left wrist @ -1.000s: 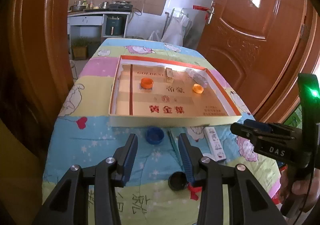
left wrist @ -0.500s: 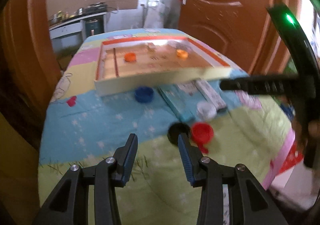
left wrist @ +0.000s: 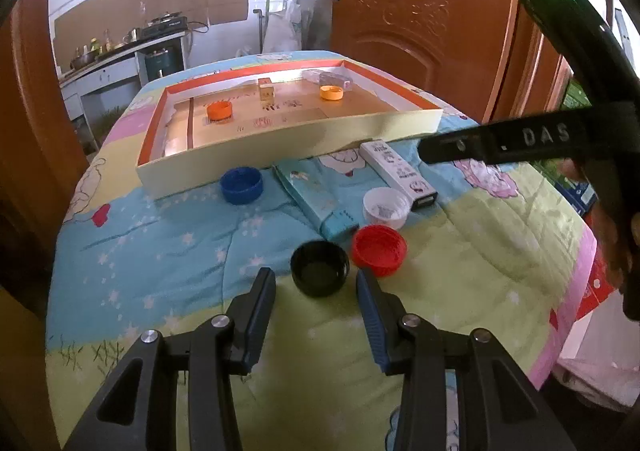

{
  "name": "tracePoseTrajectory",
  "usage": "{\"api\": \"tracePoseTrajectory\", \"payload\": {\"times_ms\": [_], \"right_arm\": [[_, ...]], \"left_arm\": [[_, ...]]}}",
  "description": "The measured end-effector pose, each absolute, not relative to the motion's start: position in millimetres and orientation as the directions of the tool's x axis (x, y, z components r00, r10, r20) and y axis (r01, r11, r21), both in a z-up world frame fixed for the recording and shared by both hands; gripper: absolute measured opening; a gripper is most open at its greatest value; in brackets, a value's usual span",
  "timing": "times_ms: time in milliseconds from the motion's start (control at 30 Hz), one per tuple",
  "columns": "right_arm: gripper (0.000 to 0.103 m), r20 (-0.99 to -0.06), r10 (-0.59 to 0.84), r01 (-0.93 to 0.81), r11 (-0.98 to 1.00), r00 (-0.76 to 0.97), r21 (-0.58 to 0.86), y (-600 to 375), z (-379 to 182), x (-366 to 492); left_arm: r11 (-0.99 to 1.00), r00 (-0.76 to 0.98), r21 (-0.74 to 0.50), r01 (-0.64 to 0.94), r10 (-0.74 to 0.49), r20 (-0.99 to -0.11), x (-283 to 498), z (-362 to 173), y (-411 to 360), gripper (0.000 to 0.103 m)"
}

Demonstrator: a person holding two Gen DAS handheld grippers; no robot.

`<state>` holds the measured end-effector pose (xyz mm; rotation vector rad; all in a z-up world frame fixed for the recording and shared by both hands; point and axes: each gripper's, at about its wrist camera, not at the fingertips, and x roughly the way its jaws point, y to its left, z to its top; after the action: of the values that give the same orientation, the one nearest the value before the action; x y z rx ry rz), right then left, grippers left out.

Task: Organize rigid objects
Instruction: 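Grasp the black cap with the left tool while the right tool grasps the white Hello Kitty box, then carry the black cap in the left tool into the box while the right tool carries the Hello Kitty box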

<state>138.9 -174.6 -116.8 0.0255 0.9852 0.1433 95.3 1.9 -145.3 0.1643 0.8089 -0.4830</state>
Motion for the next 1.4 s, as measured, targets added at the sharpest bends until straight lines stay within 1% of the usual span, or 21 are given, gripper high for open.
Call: {"api": "tracePoseTrajectory", "payload": {"times_ms": [233,300,367,567,767,833,900,1000,1133,1400], "right_arm": [[0.049,-0.835,0.151,-0.112,0.988,0.529,0.108,-175.2,-125.2,142.1],[0.049,-0.836,0.155,-0.114,0.987,0.526,0.111,-173.5,-126.9,142.6],[0.049,-0.837,0.158,-0.118,0.987,0.524,0.112,-171.8,-128.2,142.7],[0.049,-0.843,0.173,-0.121,0.984,0.51,0.129,-165.3,-134.4,150.0],[0.049,-0.841,0.124,-0.108,0.991,0.526,0.078,-149.1,-140.7,166.3],[0.046,-0.846,0.105,-0.098,0.993,0.522,0.063,-145.0,-145.4,171.1],[0.032,-0.845,0.066,-0.09,0.996,0.53,0.022,-141.1,-147.6,171.5],[0.027,-0.841,0.05,-0.1,0.995,0.539,-0.005,-136.3,-147.4,168.7],[0.026,-0.835,0.044,-0.108,0.994,0.549,-0.019,-136.6,-146.2,162.8],[0.026,-0.805,0.083,-0.099,0.995,0.588,0.031,-150.5,-130.7,146.9]], "left_arm": [[0.885,0.568,-0.092,0.457,-0.369,-0.736,107.4,-143.9,4.9,0.042],[0.891,0.574,-0.089,0.446,-0.36,-0.736,107.9,-144.0,5.5,0.04],[0.899,0.586,-0.075,0.431,-0.342,-0.734,107.6,-144.2,6.5,0.031],[0.906,0.594,-0.117,0.407,-0.36,-0.719,106.8,-143.9,14.9,0.03],[0.919,0.616,-0.135,0.37,-0.352,-0.705,102.3,-139.6,21.4,0.03],[0.921,0.622,-0.138,0.364,-0.35,-0.7,100.3,-137.6,23.0,0.03],[0.923,0.627,-0.141,0.359,-0.35,-0.696,99.2,-135.7,24.3,0.03],[0.925,0.629,-0.142,0.351,-0.346,-0.696,100.0,-134.6,25.4,0.03],[0.926,0.634,-0.157,0.343,-0.351,-0.689,99.1,-132.9,27.7,0.03],[0.93,0.647,-0.171,0.326,-0.352,-0.676,98.9,-124.3,34.9,0.03]]}}
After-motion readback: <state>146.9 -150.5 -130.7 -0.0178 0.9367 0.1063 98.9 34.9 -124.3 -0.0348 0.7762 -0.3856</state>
